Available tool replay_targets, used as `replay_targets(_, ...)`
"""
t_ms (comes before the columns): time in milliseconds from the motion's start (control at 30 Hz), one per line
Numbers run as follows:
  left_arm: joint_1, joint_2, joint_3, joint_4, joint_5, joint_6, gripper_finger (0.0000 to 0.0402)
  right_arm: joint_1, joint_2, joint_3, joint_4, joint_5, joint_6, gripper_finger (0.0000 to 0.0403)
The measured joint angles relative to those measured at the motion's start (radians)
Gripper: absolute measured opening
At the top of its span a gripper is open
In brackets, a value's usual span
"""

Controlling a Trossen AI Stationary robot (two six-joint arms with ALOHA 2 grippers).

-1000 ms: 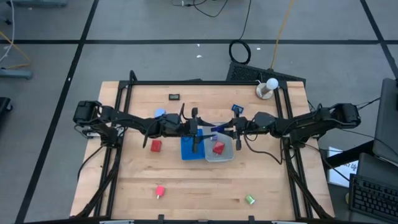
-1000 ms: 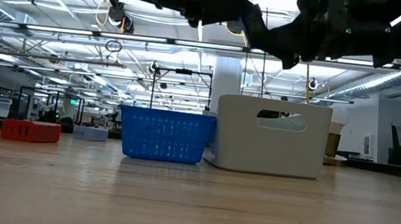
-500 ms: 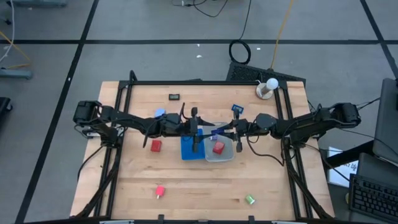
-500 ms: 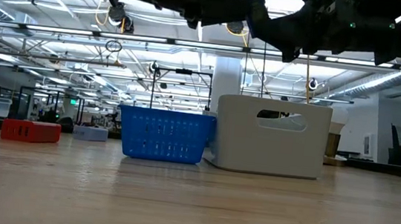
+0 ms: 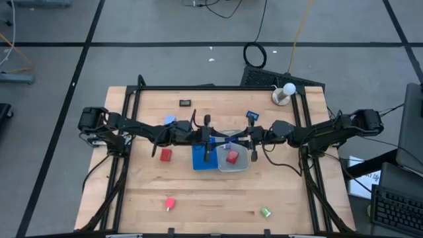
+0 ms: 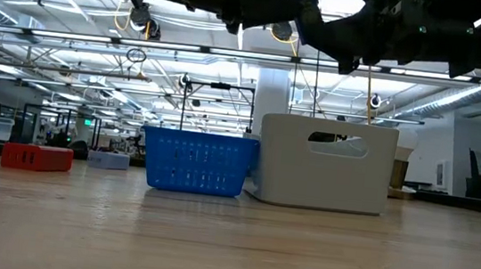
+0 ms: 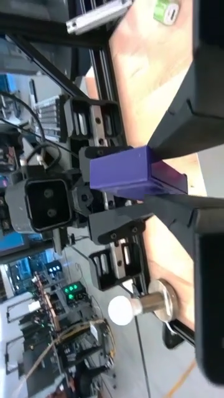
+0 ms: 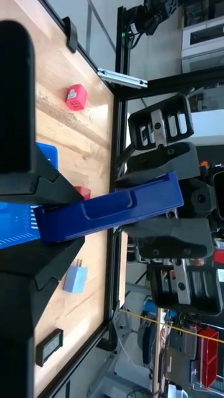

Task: Pick & Place Office items
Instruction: Put the dark blue digital timer into the blue bin

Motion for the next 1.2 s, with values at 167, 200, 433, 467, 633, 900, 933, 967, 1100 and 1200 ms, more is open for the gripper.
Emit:
replay_targets(167,0.0,0.0,0.0,0.024,0.012,0.0,0.0062,0.0,-0.001,0.001,0.001,-0.001,0.001,0.0072)
replay_targets(200,0.002,0.0,0.0,0.024,0.013,0.002,0.0057,0.0,-0.001,0.001,-0.001,0.0,0.001,0.0072)
replay_targets(433,0.002,0.001,0.0,0.025,0.011,0.005,0.0058,0.0,0.0,0.001,-0.003,0.0,0.001,0.007)
replay_targets(467,0.002,0.0,0.0,0.025,0.009,0.006,0.0061,0.0,0.0,0.001,-0.003,0.0,0.0,0.0071)
replay_targets(633,0.001,0.0,0.0,0.033,0.01,0.025,0.0059,0.0,0.0,0.001,-0.009,0.0,0.037,0.0087)
replay_targets(900,0.008,-0.012,0.001,0.056,0.009,0.02,0.0052,0.0,-0.003,-0.002,-0.031,0.002,0.045,0.0142)
replay_targets(933,0.008,-0.016,0.001,0.052,0.009,0.02,0.0056,0.0,-0.013,-0.002,-0.051,0.002,0.045,0.015)
replay_targets(967,0.008,-0.018,0.001,0.052,0.009,0.019,0.006,0.0,-0.023,-0.002,-0.065,0.002,0.044,0.0156)
replay_targets(1100,0.008,-0.042,0.001,0.007,0.009,0.0,0.0057,0.0,-0.09,-0.002,-0.171,0.004,0.028,0.0177)
replay_targets(1200,0.013,-0.068,0.002,-0.05,0.009,-0.01,0.0047,0.0,-0.161,-0.002,-0.241,0.004,0.011,0.0185)
